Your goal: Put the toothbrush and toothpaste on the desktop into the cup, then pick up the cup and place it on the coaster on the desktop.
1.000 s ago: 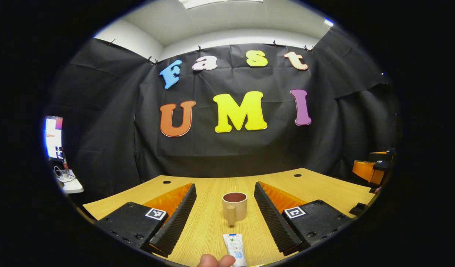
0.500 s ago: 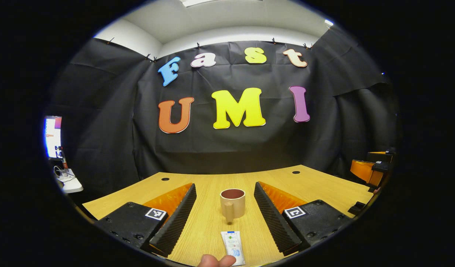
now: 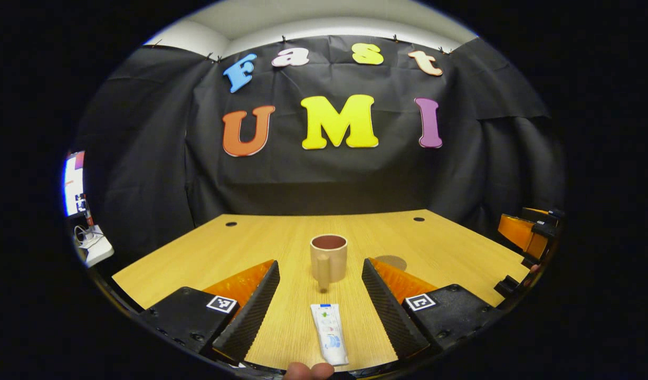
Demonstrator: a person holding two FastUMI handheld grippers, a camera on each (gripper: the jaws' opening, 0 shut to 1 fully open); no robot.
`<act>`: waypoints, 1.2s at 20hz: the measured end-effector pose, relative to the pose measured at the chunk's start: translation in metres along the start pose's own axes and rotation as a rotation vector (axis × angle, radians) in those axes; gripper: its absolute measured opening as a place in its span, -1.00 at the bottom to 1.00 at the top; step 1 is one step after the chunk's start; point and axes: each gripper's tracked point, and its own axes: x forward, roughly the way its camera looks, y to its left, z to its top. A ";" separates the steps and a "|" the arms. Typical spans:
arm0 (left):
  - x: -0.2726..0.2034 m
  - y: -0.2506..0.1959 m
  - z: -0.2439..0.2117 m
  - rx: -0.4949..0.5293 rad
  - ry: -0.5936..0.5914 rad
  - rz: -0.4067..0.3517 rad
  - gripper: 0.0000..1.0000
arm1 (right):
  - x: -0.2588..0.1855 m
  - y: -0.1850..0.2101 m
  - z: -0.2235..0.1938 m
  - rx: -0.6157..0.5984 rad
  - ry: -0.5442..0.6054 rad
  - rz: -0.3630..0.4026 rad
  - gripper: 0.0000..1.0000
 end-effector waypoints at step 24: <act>0.022 -0.010 -0.135 -0.024 0.499 0.029 0.31 | 0.016 0.028 -0.073 -0.025 0.190 0.050 0.89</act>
